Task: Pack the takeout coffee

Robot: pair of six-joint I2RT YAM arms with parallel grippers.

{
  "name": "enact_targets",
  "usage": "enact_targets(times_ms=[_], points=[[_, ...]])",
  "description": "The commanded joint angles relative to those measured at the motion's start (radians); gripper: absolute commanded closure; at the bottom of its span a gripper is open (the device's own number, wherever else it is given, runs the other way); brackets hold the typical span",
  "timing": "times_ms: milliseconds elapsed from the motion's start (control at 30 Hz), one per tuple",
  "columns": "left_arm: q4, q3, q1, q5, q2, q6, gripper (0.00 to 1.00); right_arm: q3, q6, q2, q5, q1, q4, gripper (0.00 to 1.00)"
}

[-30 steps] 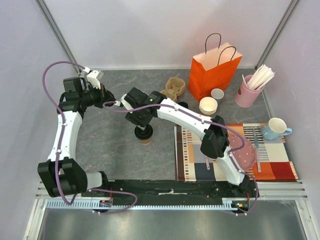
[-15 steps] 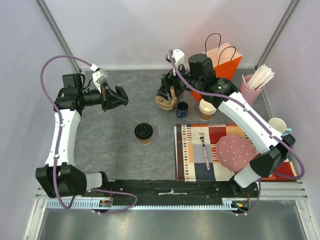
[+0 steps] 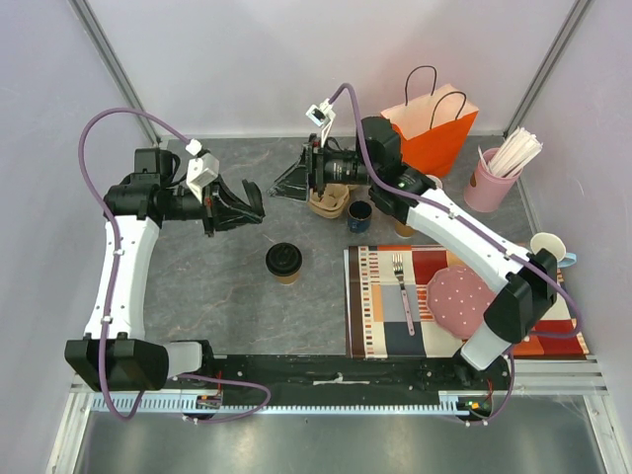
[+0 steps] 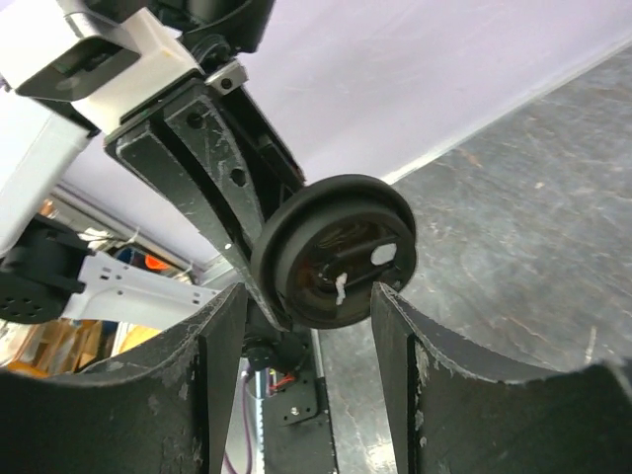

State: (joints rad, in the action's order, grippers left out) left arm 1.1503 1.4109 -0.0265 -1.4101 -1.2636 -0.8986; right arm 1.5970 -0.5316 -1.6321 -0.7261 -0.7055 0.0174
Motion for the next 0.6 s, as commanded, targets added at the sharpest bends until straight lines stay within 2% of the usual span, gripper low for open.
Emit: enact_targets(times_ms=[0, 100, 167, 200, 233, 300, 400, 433, 567], points=[[0.065, 0.043, 0.002, -0.061, 0.018, -0.103, 0.98, 0.012, -0.08, -0.012, -0.076, -0.037, -0.137, 0.4], [0.065, 0.049, 0.0, -0.062, 0.018, -0.1, 0.98, 0.018, -0.05, -0.021, -0.081, -0.048, -0.129, 0.44], [0.043, 0.062, 0.002, -0.069, 0.017, -0.057, 0.98, -0.002, 0.109, 0.004, -0.082, -0.042, -0.093, 0.42], [0.01, 0.065, 0.0, -0.069, 0.021, -0.001, 0.98, -0.021, 0.18, 0.018, -0.126, -0.037, -0.091, 0.41], [-0.077, 0.069, 0.0, -0.064, 0.02, 0.147, 0.98, -0.069, 0.32, 0.053, -0.156, -0.02, -0.089, 0.39], [-0.106, 0.088, 0.0, -0.073, 0.02, 0.254, 0.98, -0.124, 0.44, 0.093, -0.193, -0.008, -0.089, 0.37], [-0.075, 0.106, 0.0, -0.162, 0.023, 0.256, 0.98, -0.221, 0.669, 0.175, -0.193, -0.006, -0.089, 0.35], [-0.032, 0.112, 0.0, -0.224, 0.021, 0.245, 0.98, -0.251, 0.702, 0.207, -0.191, -0.005, -0.091, 0.35], [0.014, 0.144, 0.014, -0.303, 0.021, 0.263, 0.98, -0.311, 0.809, 0.277, -0.196, -0.006, -0.14, 0.35]])
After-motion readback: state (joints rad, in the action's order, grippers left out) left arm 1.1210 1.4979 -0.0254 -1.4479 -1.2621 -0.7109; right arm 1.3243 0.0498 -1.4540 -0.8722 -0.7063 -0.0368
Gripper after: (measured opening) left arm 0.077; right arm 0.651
